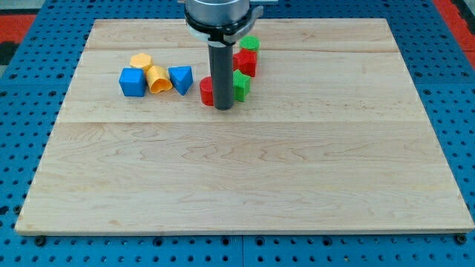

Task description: Push the red circle into the group of blocks

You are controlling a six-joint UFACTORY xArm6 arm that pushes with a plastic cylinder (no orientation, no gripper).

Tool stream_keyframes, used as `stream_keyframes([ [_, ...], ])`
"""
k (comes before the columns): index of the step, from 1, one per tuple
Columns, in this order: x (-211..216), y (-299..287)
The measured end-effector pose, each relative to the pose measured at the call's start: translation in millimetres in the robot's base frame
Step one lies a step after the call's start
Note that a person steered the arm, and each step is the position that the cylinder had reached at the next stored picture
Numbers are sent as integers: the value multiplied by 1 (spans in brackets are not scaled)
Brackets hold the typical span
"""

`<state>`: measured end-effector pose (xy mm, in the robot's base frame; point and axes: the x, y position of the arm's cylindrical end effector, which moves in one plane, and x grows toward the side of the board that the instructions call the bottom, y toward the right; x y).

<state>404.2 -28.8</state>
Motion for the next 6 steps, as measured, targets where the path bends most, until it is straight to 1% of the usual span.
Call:
stream_keyframes([
  [1, -9, 5],
  [2, -21, 30],
  [3, -43, 22],
  [4, -23, -10],
  [5, -11, -63],
  [6, -9, -94],
])
